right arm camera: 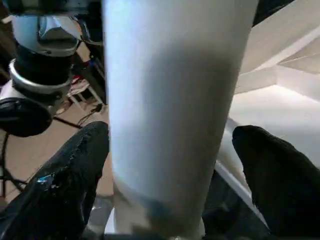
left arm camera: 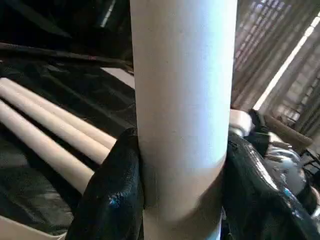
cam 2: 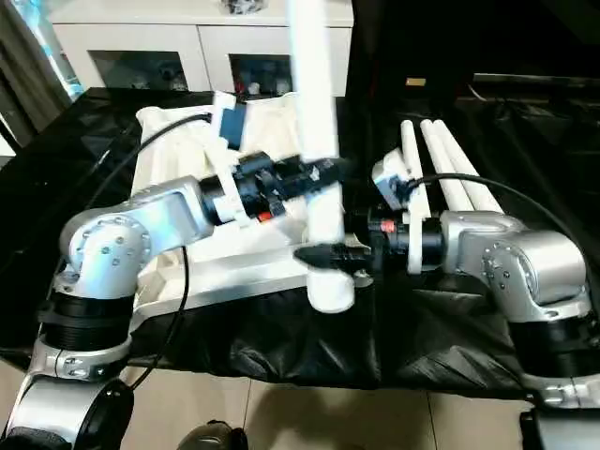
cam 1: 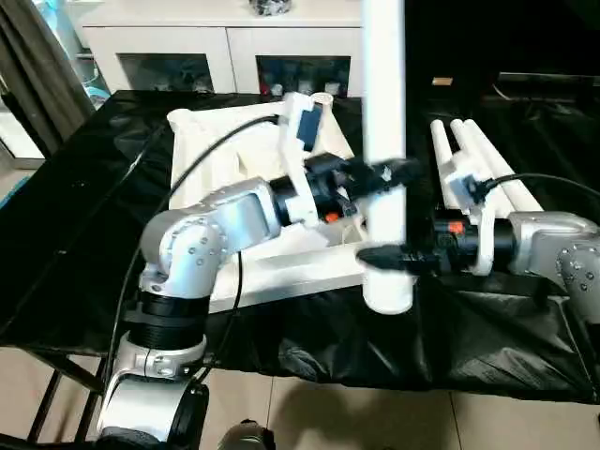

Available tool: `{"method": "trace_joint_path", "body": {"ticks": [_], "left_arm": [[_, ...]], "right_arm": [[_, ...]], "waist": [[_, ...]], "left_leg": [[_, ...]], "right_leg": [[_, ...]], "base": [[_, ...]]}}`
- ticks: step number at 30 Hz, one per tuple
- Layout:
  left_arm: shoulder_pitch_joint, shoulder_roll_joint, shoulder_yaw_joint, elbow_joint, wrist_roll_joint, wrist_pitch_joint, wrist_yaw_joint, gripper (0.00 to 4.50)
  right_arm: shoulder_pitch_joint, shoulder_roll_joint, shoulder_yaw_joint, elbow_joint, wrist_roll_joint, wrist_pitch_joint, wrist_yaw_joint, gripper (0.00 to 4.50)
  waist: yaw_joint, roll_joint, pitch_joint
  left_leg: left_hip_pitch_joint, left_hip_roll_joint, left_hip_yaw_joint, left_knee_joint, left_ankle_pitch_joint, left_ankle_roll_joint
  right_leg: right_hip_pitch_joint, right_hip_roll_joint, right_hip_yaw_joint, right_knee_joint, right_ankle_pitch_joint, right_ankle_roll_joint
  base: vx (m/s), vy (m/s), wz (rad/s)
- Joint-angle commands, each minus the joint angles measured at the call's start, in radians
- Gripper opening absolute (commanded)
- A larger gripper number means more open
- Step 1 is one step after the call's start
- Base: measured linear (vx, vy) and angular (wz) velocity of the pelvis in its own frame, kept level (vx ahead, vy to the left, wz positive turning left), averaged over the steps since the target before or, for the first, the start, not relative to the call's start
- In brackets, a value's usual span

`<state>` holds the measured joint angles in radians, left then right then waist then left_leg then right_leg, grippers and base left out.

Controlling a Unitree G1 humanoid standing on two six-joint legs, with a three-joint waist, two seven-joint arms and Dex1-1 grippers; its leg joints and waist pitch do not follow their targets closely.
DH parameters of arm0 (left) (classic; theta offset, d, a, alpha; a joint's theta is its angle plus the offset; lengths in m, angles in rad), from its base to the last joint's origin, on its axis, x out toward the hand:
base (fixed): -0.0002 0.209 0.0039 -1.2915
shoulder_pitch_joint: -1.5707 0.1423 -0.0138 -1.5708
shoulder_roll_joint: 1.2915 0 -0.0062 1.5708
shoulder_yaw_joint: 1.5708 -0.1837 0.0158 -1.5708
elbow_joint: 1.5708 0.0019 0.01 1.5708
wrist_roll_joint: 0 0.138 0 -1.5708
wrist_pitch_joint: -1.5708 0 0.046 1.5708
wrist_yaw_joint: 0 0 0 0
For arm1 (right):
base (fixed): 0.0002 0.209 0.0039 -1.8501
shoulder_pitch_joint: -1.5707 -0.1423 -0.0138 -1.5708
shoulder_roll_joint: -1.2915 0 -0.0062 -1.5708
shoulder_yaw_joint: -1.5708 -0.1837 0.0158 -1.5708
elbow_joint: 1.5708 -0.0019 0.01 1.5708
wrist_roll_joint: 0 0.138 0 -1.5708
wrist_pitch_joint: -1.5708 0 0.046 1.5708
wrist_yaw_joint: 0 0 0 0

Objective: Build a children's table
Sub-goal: Pick table leg

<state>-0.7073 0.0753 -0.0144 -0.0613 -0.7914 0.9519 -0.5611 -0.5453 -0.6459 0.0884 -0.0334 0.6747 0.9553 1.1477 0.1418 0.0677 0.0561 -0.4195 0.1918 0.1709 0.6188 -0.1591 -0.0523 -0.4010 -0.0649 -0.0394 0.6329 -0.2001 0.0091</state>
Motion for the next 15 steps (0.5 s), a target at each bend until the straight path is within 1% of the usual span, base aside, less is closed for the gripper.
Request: {"method": "trace_joint_path", "body": {"ticks": [1,5,6,8,9,10,11,12,13,15], "left_arm": [[-0.02,0.008,-0.006,-0.009,-0.009,0.005,-0.017,1.88],[-0.022,0.009,-0.012,-0.009,-0.01,0.005,-0.027,1.88],[-0.023,0.009,-0.013,-0.009,-0.01,0.005,-0.028,1.88],[-0.023,0.009,-0.014,-0.008,-0.01,0.004,-0.031,1.88],[-0.024,0.01,-0.015,-0.009,-0.01,0.004,-0.034,1.88],[-0.024,0.01,-0.015,-0.009,-0.01,0.004,-0.034,1.88],[-0.024,0.011,-0.017,-0.008,-0.009,0.005,-0.039,1.88],[-0.024,0.011,-0.017,-0.008,-0.008,0.005,-0.04,1.88],[-0.025,0.011,-0.018,-0.006,-0.007,0.005,-0.041,1.88],[-0.025,0.011,-0.02,-0.004,-0.003,0.005,-0.043,1.88]], "right_arm": [[-0.016,-0.013,0.012,0.003,0.003,0.006,0.022,4.33],[-0.02,-0.015,0.021,0.011,0.0,0.007,0.039,4.33],[-0.021,-0.016,0.024,0.013,0.0,0.006,0.042,4.04],[-0.021,-0.019,0.034,0.017,-0.004,0.002,0.049,4.04],[-0.02,-0.018,0.037,0.019,-0.007,0.0,0.051,3.93],[-0.02,-0.018,0.037,0.019,-0.007,0.0,0.051,3.93],[-0.019,-0.016,0.04,0.025,-0.013,-0.004,0.052,3.72],[-0.019,-0.016,0.041,0.026,-0.014,-0.005,0.052,3.72],[-0.017,-0.016,0.042,0.027,-0.016,-0.007,0.054,3.57],[-0.014,-0.017,0.043,0.027,-0.016,-0.007,0.056,3.5]], "waist": [[-0.001,-0.023,-0.084],[-0.001,-0.024,-0.085],[0.0,-0.024,-0.085],[0.0,-0.024,-0.084],[0.0,-0.023,-0.084],[0.0,-0.023,-0.084],[0.0,-0.022,-0.084],[0.0,-0.022,-0.084],[-0.001,-0.023,-0.083],[0.0,-0.023,-0.084]], "left_leg": [[0.031,0.027,-0.008,-0.053,-0.097,0.05],[0.03,0.028,-0.008,-0.052,-0.088,0.054],[0.031,0.028,-0.008,-0.052,-0.093,0.054],[0.031,0.028,-0.008,-0.052,-0.097,0.054],[0.031,0.028,-0.009,-0.052,-0.098,0.053],[0.031,0.028,-0.008,-0.052,-0.099,0.053],[0.03,0.028,-0.008,-0.052,-0.101,0.05],[0.03,0.027,-0.008,-0.052,-0.102,0.05],[0.03,0.027,-0.008,-0.052,-0.108,0.047],[0.031,0.028,-0.009,-0.052,-0.109,0.046]], "right_leg": [[0.05,-0.061,0.03,-0.07,-0.088,-0.23],[0.051,-0.061,0.03,-0.067,-0.072,-0.234],[0.05,-0.06,0.03,-0.067,-0.077,-0.235],[0.05,-0.061,0.03,-0.069,-0.086,-0.234],[0.05,-0.061,0.03,-0.068,-0.09,-0.234],[0.049,-0.061,0.03,-0.069,-0.092,-0.234],[0.05,-0.061,0.03,-0.068,-0.093,-0.234],[0.05,-0.061,0.03,-0.069,-0.096,-0.234],[0.05,-0.061,0.03,-0.07,-0.102,-0.233],[0.05,-0.061,0.03,-0.069,-0.103,-0.231]], "base": [[0.0,0.0,0.0],[0.0,0.0,0.0],[0.0,0.0,0.0],[0.0,0.0,0.0],[0.0,0.0,0.0],[0.0,0.0,0.0],[0.0,0.0,0.0],[0.0,0.0,0.0],[0.0,0.0,0.0],[0.0,0.0,0.0]]}}
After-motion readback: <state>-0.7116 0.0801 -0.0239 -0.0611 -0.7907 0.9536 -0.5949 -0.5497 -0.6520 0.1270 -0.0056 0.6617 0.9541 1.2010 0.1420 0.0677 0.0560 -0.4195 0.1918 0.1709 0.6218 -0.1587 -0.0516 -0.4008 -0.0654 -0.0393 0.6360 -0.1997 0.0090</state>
